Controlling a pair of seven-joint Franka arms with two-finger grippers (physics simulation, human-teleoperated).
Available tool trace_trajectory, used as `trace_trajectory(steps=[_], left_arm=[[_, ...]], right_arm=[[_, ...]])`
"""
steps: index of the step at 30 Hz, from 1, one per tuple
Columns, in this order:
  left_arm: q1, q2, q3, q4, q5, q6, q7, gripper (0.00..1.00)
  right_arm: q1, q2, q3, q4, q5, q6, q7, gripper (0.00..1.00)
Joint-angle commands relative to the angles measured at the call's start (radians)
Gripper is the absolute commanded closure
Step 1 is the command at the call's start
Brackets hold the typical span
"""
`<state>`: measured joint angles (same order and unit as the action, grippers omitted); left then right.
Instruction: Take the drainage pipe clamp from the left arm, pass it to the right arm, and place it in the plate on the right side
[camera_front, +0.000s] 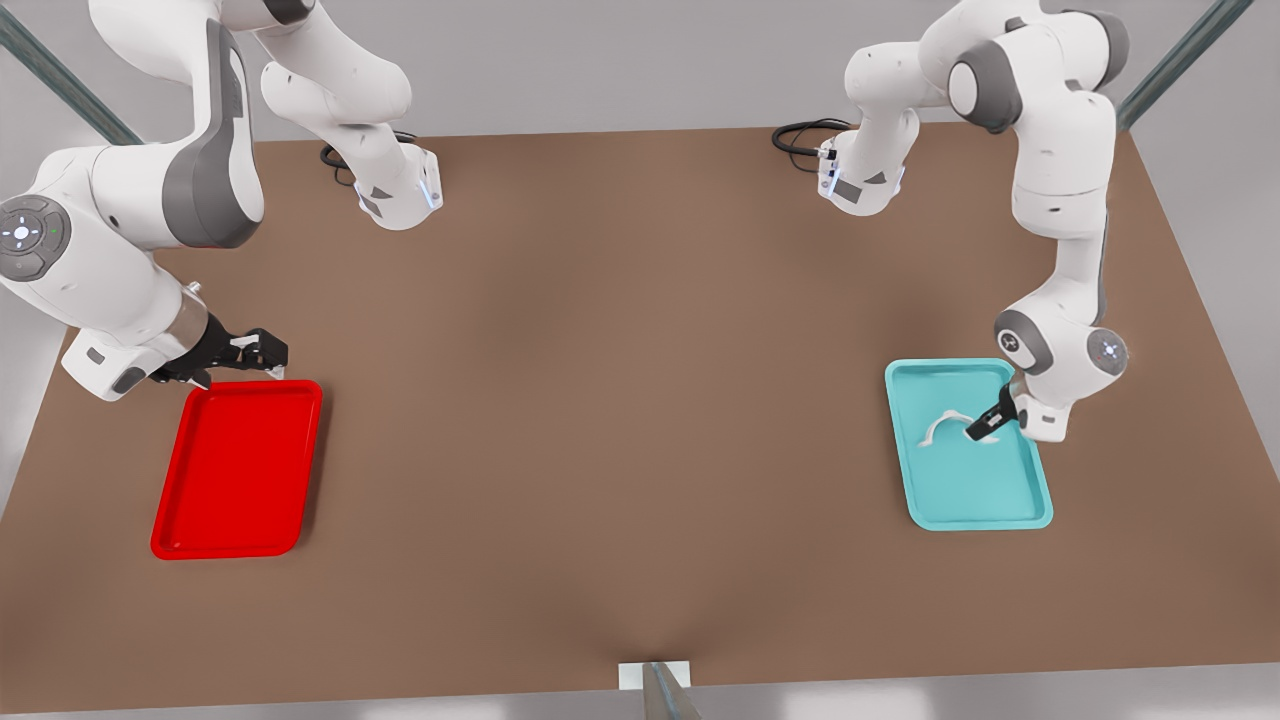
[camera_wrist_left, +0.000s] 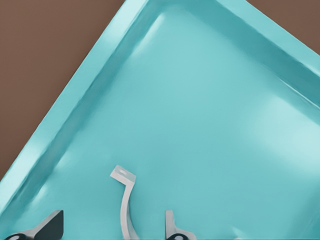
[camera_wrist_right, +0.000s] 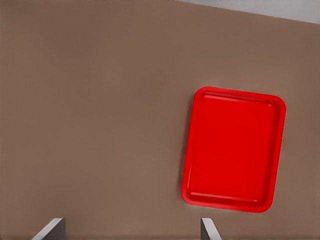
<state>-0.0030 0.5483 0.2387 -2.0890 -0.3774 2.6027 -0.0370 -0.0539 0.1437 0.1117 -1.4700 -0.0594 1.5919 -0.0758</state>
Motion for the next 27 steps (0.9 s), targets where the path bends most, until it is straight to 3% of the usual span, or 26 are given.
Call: trace_trajectory(steps=[1, 2, 5, 11, 13, 17, 22, 23, 27], left_arm=[[-0.009, 0.001, 0.001, -0.028, -0.012, 0.122, 0.166, 0.02], [-0.012, 0.001, 0.001, -0.034, -0.012, 0.125, 0.169, 0.02], [-0.012, -0.001, 0.001, -0.036, -0.012, 0.123, 0.169, 0.26], [-0.012, -0.016, 0.002, -0.036, -0.012, 0.117, 0.172, 0.29], [-0.014, -0.019, 0.002, -0.036, -0.012, 0.116, 0.172, 0.34], [-0.020, -0.018, 0.002, -0.036, -0.012, 0.116, 0.170, 0.62], [-0.020, -0.015, 0.002, -0.036, -0.012, 0.116, 0.161, 0.68], [-0.020, -0.015, 0.002, -0.036, -0.012, 0.116, 0.158, 0.77], [-0.023, -0.015, 0.001, -0.036, -0.012, 0.116, 0.134, 0.79]], right_arm=[[0.000, -0.001, 0.000, 0.000, 0.001, -0.001, -0.010, 0.00], [0.000, -0.001, 0.000, 0.000, 0.001, -0.001, -0.010, 0.00], [0.002, -0.001, 0.000, 0.000, 0.001, -0.001, -0.010, 0.00], [0.000, -0.001, 0.000, 0.000, 0.001, -0.001, -0.010, 0.00], [0.000, -0.001, 0.000, 0.000, 0.001, -0.001, -0.010, 0.00], [-0.007, 0.000, 0.000, 0.000, 0.000, 0.000, -0.012, 0.00], [0.000, 0.007, 0.006, 0.011, 0.000, 0.003, -0.047, 0.00], [-0.003, 0.007, 0.009, 0.013, 0.000, 0.003, -0.052, 0.00], [-0.003, 0.020, 0.009, 0.036, 0.000, 0.003, -0.052, 0.00]])
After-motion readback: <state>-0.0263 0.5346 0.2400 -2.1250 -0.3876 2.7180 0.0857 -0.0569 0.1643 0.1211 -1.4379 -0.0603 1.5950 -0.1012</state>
